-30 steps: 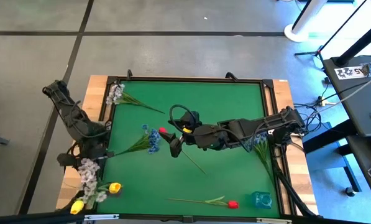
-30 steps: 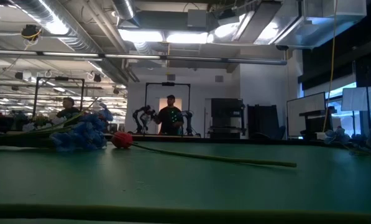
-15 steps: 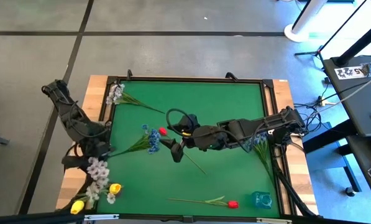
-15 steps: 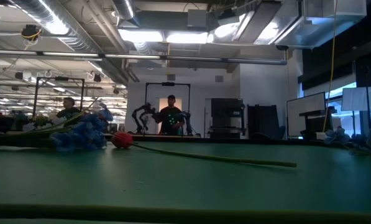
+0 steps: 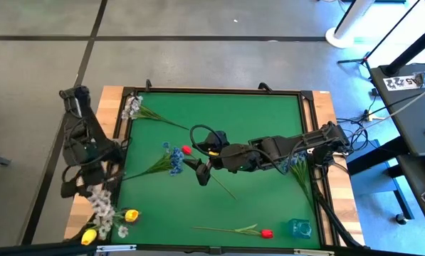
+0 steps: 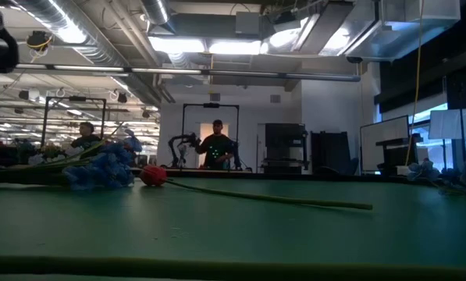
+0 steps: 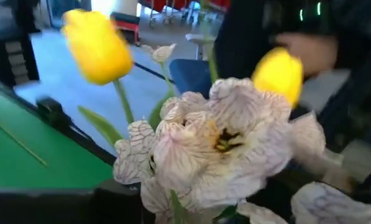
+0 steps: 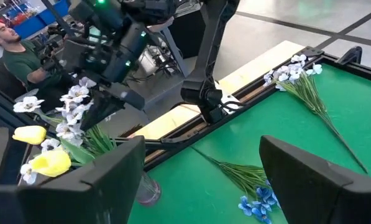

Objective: Sort flowers into vase by color
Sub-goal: Put the right white flowers into the purple vase, then put the white flowers into the purple vase

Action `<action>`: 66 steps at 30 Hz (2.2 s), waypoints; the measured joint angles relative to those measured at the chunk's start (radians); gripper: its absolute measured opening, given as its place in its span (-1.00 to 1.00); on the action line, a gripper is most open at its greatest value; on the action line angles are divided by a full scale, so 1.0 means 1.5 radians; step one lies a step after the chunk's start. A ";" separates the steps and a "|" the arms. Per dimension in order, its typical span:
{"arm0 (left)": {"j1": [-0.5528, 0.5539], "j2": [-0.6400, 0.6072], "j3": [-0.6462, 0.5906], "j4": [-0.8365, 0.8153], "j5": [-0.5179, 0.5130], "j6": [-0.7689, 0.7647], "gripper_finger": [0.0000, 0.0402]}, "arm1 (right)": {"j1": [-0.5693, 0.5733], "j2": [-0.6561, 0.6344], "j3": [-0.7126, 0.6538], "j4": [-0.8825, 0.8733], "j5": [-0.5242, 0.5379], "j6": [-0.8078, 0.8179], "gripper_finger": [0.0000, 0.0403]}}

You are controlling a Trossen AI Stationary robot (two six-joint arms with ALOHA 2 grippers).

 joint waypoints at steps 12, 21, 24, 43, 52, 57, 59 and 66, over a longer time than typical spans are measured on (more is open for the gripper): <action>-0.044 -0.005 0.083 -0.171 -0.145 0.125 -0.11 | 0.000 0.000 0.000 0.000 0.032 0.021 0.57; -0.044 -0.005 0.176 -0.296 -0.136 0.007 -0.11 | 0.000 0.000 -0.001 0.000 0.051 0.023 0.57; -0.044 -0.005 0.207 -0.241 -0.151 -0.044 -0.11 | 0.000 0.000 -0.001 0.000 0.055 0.021 0.57; -0.019 -0.018 0.282 -0.602 -0.829 -0.685 -0.25 | -0.018 0.001 -0.001 -0.009 0.119 0.001 0.57; 0.065 -0.007 0.254 -0.732 -0.929 -0.974 -0.42 | -0.099 0.001 -0.001 -0.005 0.055 -0.065 0.57; 0.135 0.036 0.158 -0.634 -0.912 -0.983 -0.43 | -0.153 0.001 -0.001 -0.003 -0.046 -0.122 0.57; 0.181 0.055 0.120 -0.590 -0.905 -1.002 -0.43 | -0.170 0.001 -0.001 -0.003 -0.103 -0.148 0.57; 0.445 0.133 0.051 -0.525 -0.793 -1.062 -0.43 | -0.199 -0.026 -0.001 -0.010 -0.225 -0.278 0.57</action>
